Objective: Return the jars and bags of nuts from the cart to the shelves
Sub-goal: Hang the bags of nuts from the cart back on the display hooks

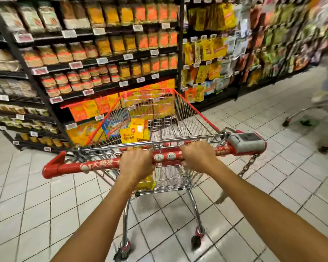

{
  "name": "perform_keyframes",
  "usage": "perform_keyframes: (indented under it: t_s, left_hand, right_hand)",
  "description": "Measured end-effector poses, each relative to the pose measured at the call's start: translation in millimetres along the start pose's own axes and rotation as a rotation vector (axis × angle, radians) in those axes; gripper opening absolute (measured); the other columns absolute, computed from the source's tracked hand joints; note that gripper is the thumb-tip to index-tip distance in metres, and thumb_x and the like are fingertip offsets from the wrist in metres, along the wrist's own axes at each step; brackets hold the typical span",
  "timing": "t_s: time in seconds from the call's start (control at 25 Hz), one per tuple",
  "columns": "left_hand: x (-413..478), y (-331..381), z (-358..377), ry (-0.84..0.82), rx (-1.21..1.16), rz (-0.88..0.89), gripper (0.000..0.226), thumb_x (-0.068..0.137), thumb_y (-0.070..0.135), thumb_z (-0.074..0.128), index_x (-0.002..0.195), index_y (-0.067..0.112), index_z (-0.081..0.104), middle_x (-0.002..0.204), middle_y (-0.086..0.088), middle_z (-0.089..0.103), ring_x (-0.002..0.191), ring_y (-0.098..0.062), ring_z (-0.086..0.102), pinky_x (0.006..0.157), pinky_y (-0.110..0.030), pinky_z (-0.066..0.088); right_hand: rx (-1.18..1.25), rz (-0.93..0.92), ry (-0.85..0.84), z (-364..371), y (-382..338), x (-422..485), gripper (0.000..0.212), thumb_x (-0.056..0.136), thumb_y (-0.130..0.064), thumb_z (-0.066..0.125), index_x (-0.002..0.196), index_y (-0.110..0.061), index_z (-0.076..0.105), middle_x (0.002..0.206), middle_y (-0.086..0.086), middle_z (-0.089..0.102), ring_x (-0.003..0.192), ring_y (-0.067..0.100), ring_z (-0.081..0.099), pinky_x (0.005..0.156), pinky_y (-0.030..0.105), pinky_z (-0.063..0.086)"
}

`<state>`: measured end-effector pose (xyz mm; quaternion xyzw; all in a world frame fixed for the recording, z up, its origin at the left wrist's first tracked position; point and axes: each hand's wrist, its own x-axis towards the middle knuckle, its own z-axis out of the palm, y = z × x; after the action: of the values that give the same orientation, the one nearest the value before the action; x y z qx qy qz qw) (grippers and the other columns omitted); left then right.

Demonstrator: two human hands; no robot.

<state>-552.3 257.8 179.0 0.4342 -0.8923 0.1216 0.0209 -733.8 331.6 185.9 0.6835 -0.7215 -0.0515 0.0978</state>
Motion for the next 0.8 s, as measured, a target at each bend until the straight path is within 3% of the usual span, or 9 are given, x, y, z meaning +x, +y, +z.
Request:
perform_keyframes:
  t_s: [0.12,0.28,0.36,0.48,0.64,0.8]
  left_hand:
    - [61.3,45.3,-4.1,-0.013,0.009,-0.057,0.035,0.084,0.051,0.055,0.095,0.018,0.062,0.091,-0.005,0.069,0.086,-0.029,0.065,0.066,-0.032,0.046]
    - [138.1,103.0,-9.0,-0.023,0.015,-0.108,0.029,0.084,0.046,0.056,0.095,0.019,0.062,0.086,-0.005,0.07,0.081,-0.03,0.066,0.058,-0.03,0.036]
    - [175.8,130.9,-14.3,-0.037,-0.001,-0.122,0.026,0.084,0.043,0.055,0.092,0.019,0.063,0.083,-0.003,0.07,0.076,-0.029,0.067,0.056,-0.03,0.035]
    - [230.2,166.9,-14.8,-0.045,0.001,-0.135,0.024,0.084,0.04,0.054,0.091,0.018,0.063,0.081,-0.004,0.07,0.074,-0.028,0.067,0.055,-0.03,0.034]
    - [289.4,200.7,-8.1,-0.027,0.017,-0.143,0.026,0.084,0.044,0.055,0.089,0.019,0.062,0.08,-0.003,0.069,0.072,-0.028,0.067,0.054,-0.03,0.036]
    - [344.1,234.8,-2.3,-0.01,0.043,-0.153,0.025,0.084,0.042,0.056,0.085,0.019,0.062,0.073,-0.001,0.067,0.066,-0.026,0.066,0.051,-0.027,0.035]
  right_hand:
    - [0.008,-0.054,0.023,15.7,72.0,34.4,0.02,0.088,-0.037,0.053,0.095,-0.019,0.057,0.058,-0.009,0.04,0.047,0.007,0.039,0.042,0.018,0.022]
    - [0.041,-0.094,0.051,34.0,162.2,76.0,0.028,0.086,-0.043,0.052,0.097,-0.018,0.059,0.076,-0.002,0.063,0.069,0.022,0.062,0.059,0.024,0.037]
    - [0.063,-0.1,0.046,42.8,204.7,94.5,0.028,0.085,-0.044,0.053,0.097,-0.02,0.059,0.076,-0.003,0.063,0.07,0.021,0.06,0.063,0.026,0.042]
    - [0.041,-0.095,0.052,57.5,262.2,125.2,0.025,0.086,-0.043,0.053,0.096,-0.021,0.058,0.07,-0.006,0.054,0.063,0.017,0.049,0.054,0.022,0.032]
    - [0.015,-0.123,0.04,74.3,325.1,157.1,0.027,0.086,-0.047,0.054,0.095,-0.021,0.056,0.061,-0.009,0.041,0.06,0.016,0.048,0.052,0.021,0.028]
    - [0.013,-0.159,0.058,92.4,386.7,184.3,0.026,0.087,-0.047,0.053,0.095,-0.022,0.056,0.065,-0.008,0.048,0.057,0.015,0.047,0.052,0.02,0.031]
